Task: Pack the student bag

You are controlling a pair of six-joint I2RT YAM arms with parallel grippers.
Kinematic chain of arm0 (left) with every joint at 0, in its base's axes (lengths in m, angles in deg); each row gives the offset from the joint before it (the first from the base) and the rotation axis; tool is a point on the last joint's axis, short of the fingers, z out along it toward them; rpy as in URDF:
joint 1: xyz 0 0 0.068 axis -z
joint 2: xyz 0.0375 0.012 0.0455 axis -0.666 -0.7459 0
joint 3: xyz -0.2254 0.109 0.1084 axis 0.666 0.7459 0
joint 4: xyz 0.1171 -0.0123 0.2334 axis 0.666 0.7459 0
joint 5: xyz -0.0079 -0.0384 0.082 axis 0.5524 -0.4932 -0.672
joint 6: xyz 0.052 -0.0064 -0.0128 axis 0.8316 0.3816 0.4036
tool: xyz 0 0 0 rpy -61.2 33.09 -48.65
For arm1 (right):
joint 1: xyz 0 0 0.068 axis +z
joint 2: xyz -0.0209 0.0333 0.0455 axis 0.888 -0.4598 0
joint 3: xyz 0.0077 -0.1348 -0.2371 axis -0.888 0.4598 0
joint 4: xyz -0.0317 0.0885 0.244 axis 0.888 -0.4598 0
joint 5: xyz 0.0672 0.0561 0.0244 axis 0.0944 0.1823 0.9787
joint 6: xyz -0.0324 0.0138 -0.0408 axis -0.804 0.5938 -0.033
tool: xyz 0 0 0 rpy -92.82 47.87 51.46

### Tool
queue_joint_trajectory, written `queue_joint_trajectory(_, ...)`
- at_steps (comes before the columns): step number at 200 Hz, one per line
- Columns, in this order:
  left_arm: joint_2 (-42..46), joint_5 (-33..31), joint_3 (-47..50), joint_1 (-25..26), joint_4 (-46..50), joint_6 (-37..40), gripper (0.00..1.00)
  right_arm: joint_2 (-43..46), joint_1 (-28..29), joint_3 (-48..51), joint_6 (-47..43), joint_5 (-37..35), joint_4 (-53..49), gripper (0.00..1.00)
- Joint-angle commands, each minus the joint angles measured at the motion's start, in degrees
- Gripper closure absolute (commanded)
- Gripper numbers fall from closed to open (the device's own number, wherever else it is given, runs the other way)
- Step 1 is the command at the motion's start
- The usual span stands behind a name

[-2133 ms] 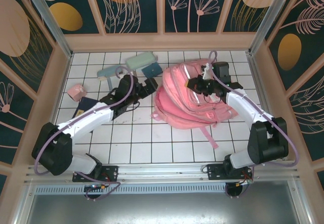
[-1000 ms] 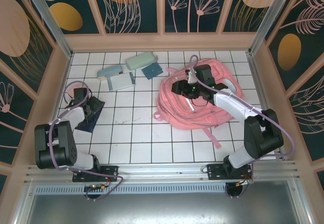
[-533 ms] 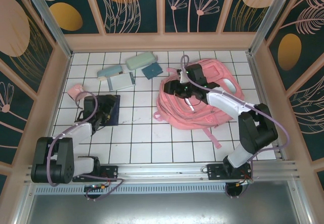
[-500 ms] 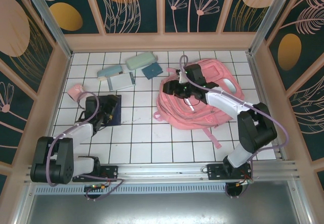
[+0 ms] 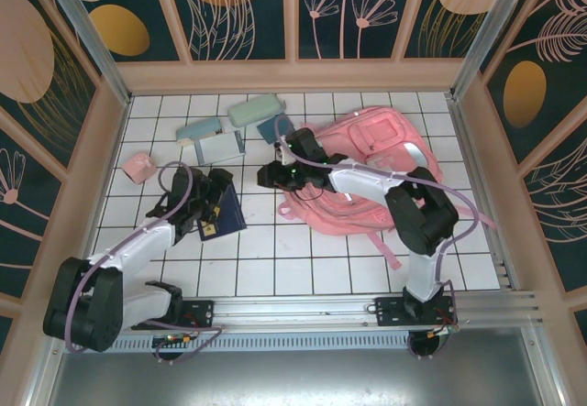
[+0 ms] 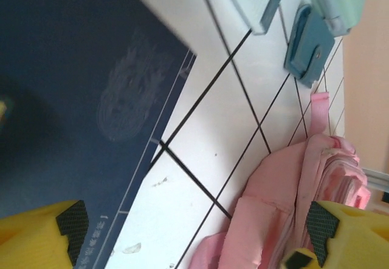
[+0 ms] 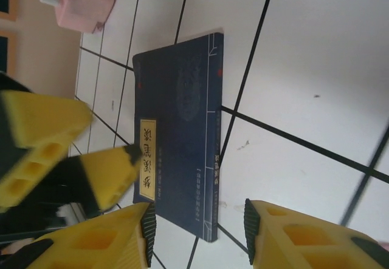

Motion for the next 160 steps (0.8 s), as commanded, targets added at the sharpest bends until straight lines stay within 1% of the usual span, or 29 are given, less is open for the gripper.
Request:
queue_joint_trajectory(1,1.5,-4.8,-1.3,-3.3,12.8,8.8,0.12,-3.2,2.1,-4.2,-0.5,-2.4,0.0,0.56)
queue_joint_trajectory(14,1.2,-5.2,-1.0,-5.6,15.1,12.5,0.2,-5.2,3.2,-5.8,-0.9,-3.0,-0.4,0.56)
queue_joint_trajectory(24,0.7,-5.9,-0.7,-6.7,16.3,15.3,0.3,-6.6,3.9,-6.9,-1.0,-3.7,-0.6,0.56)
queue_joint_trajectory(32,0.2,-6.7,-0.4,-7.0,17.1,16.9,0.35,-7.8,4.4,-7.8,-1.1,-4.1,-0.8,0.56)
queue_joint_trajectory(48,-0.6,-8.3,0.1,-7.3,17.9,19.1,0.51,-10.1,5.2,-9.6,-1.4,-4.5,-1.3,0.56)
queue_joint_trajectory(55,-0.9,-9.1,0.4,-7.3,18.3,19.6,0.55,-11.0,5.6,-10.4,-1.6,-4.7,-1.5,0.56)
queue_joint_trajectory(78,-1.6,-11.1,1.1,-7.4,18.4,20.7,0.58,-14.0,6.4,-12.9,-2.0,-4.5,-2.2,0.56)
queue_joint_trajectory(104,-3.9,-12.0,2.4,-7.4,17.8,21.3,0.62,-17.3,7.4,-16.0,-2.8,-4.6,-3.6,0.56)
queue_joint_trajectory(116,-4.8,-11.1,3.4,-7.4,16.7,21.3,0.66,-18.6,7.8,-17.4,-3.2,-4.9,-4.6,0.56)
queue_joint_trajectory(132,-5.5,-9.8,4.8,-7.4,14.7,21.1,0.68,-19.9,8.2,-18.8,-3.7,-6.6,-6.1,0.56)
queue_joint_trajectory(145,-6.2,-9.4,5.5,-7.4,13.8,20.8,0.74,-20.9,8.4,-19.5,-3.8,-7.2,-6.9,0.56)
queue_joint_trajectory(160,-6.7,-8.9,5.9,-7.4,13.3,20.7,0.76,-22.3,8.8,-20.6,-3.9,-8.8,-8.7,0.56)
